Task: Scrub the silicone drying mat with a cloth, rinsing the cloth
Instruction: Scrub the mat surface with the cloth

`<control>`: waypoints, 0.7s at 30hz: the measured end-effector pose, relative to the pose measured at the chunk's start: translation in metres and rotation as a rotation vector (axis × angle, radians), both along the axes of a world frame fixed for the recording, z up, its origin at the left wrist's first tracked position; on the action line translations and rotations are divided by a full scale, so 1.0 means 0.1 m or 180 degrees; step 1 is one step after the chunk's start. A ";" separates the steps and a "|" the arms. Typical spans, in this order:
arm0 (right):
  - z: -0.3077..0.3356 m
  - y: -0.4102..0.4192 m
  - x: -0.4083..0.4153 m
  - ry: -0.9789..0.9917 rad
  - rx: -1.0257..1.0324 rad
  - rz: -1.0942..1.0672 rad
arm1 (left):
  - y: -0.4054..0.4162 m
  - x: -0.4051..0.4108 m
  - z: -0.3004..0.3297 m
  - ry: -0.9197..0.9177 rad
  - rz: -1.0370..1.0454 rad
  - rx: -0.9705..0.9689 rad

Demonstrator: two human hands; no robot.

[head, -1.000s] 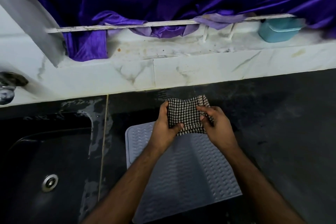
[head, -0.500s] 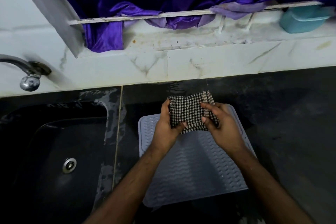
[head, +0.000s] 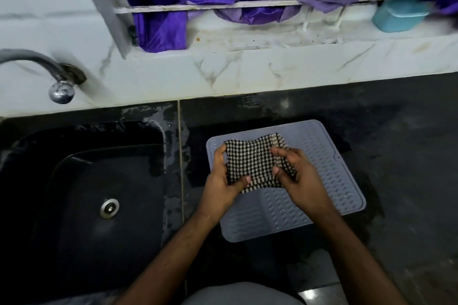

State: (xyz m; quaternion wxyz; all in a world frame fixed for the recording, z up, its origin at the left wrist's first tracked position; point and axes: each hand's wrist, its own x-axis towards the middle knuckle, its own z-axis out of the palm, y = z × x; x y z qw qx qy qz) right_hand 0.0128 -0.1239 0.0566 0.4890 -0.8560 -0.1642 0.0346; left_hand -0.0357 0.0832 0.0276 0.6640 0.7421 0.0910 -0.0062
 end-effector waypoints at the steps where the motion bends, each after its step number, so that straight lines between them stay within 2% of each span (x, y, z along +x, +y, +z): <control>1: -0.02 0.05 -0.05 0.0021 -0.0001 0.0037 | 0.06 -0.07 -0.01 0.0015 0.0033 0.0031; 12: -0.28 0.53 -0.56 0.0271 -0.0188 0.0532 | 0.45 -0.88 -0.18 0.0365 0.0368 0.0219; 21: -0.41 0.69 -0.78 0.0523 -0.0291 0.0792 | 0.61 -1.22 -0.33 0.0540 0.0502 0.0352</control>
